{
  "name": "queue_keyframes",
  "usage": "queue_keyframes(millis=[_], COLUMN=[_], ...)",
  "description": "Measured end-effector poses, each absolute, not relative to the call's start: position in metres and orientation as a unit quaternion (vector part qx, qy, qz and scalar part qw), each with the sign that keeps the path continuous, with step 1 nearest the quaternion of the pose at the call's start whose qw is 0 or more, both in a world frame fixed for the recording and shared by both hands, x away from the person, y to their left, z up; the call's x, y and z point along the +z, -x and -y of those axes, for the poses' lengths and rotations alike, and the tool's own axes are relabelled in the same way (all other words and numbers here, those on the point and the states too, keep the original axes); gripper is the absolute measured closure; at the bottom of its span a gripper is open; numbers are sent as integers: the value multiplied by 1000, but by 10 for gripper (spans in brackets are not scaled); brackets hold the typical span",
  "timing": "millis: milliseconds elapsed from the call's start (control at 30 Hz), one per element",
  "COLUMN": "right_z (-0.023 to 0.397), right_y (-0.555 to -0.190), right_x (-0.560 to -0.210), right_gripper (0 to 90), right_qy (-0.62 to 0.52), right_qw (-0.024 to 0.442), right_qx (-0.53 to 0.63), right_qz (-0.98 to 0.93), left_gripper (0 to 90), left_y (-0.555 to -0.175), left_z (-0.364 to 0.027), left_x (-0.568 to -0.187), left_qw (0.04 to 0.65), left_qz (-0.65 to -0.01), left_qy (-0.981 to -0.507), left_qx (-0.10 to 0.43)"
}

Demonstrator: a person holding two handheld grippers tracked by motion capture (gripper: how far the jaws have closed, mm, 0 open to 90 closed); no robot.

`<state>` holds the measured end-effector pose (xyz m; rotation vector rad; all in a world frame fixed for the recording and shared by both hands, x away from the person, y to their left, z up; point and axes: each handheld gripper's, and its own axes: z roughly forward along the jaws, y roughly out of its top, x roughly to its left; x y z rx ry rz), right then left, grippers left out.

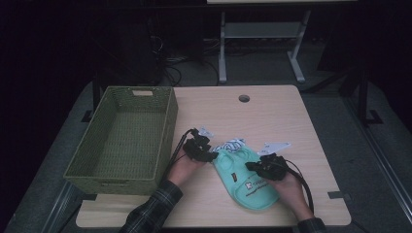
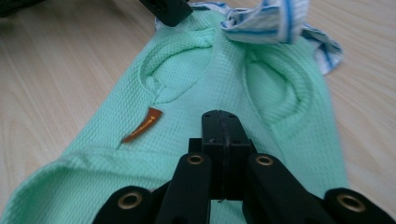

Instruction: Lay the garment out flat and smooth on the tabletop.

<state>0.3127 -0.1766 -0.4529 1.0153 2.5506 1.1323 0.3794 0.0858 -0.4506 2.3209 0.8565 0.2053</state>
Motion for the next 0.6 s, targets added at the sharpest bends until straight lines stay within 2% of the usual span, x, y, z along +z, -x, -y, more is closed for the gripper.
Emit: queue_keyframes(millis=[400,600], right_z=[165,165], right_y=[-320,-319], right_x=[-468,-468], right_gripper=[897,893], right_qy=[-339,-343], right_qw=[80,77], right_qx=[359,362], right_qz=[-866,-863], left_gripper=[550,697], left_y=[-379,-378], left_z=[-82,-81], left_x=[-458,-457], left_qw=[304,307], left_qz=[-316,-307], left_qy=[-894,-897], left_qx=[91,85])
